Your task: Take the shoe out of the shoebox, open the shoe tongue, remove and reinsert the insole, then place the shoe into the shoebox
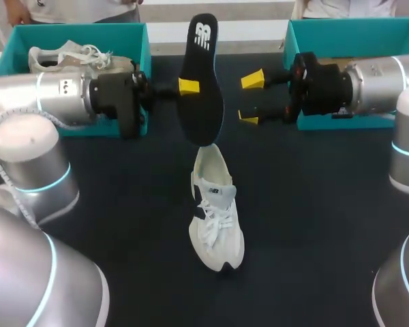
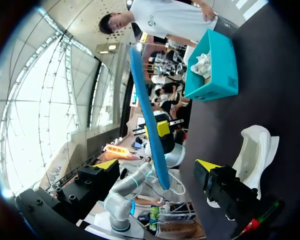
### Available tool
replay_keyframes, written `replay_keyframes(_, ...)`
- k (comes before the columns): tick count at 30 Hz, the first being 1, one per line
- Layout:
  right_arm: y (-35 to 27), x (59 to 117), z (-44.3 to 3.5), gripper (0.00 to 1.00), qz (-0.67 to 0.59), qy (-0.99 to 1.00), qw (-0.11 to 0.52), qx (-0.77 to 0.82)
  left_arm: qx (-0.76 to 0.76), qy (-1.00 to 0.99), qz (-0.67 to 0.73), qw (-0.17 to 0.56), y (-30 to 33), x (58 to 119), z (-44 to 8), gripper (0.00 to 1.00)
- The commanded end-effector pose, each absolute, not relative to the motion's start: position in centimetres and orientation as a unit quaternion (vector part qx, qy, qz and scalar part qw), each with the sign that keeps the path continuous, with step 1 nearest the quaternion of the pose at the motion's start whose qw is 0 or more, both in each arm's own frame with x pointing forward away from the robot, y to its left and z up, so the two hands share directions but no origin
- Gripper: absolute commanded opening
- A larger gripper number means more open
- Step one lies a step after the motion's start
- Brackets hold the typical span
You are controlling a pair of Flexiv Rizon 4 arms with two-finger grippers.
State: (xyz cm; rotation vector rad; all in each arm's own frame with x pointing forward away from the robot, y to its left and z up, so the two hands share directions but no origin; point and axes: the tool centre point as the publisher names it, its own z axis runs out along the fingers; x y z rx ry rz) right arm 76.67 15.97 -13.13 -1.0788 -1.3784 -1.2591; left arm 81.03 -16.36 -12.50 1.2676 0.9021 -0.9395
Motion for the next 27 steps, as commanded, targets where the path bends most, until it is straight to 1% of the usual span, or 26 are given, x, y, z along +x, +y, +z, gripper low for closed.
replay_keyframes(1, 16.1, 76.9, -13.3, 1.00, -0.513, -0.564, 0.476, -0.439, 0.533, 0.404, -0.395, 0.630, -16.7, 80.2, -12.9, 0.00)
replay_keyframes(9, 16.9, 76.5, -13.6, 1.00, -0.501, -0.577, 0.471, -0.441, 0.548, 0.413, -0.380, 0.621, -16.6, 80.5, -13.2, 0.00)
replay_keyframes(14, 18.0, 76.1, -13.9, 1.00, -0.509, -0.578, 0.464, -0.439, 0.530, 0.436, -0.388, 0.615, -17.3, 81.4, -14.1, 0.00)
replay_keyframes(18, 19.1, 76.1, -14.1, 1.00, -0.507, -0.580, 0.471, -0.430, 0.515, 0.448, -0.403, 0.609, -17.9, 81.5, -14.1, 0.00)
replay_keyframes(20, 19.5, 76.1, -14.2, 0.86, -0.506, -0.581, 0.476, -0.425, 0.514, 0.449, -0.405, 0.609, -18.3, 81.5, -14.1, 0.00)
replay_keyframes(21, 19.7, 76.2, -14.3, 0.76, -0.504, -0.582, 0.478, -0.422, 0.516, 0.449, -0.405, 0.607, -18.4, 81.5, -14.2, 0.00)
replay_keyframes(22, 19.9, 76.2, -14.4, 0.50, -0.504, -0.582, 0.480, -0.421, 0.510, 0.454, -0.411, 0.604, -18.5, 81.4, -14.2, 0.00)
replay_keyframes(24, 20.2, 76.2, -14.5, 0.45, -0.500, -0.584, 0.484, -0.417, 0.509, 0.455, -0.413, 0.603, -18.8, 81.5, -14.4, 0.00)
replay_keyframes(26, 20.4, 76.2, -14.5, 0.37, -0.500, -0.584, 0.485, -0.417, 0.509, 0.455, -0.414, 0.602, -19.1, 81.5, -14.5, 0.00)
replay_keyframes(27, 20.4, 76.2, -14.6, 0.36, -0.500, -0.584, 0.486, -0.416, 0.509, 0.455, -0.414, 0.601, -19.2, 81.5, -14.5, 0.00)
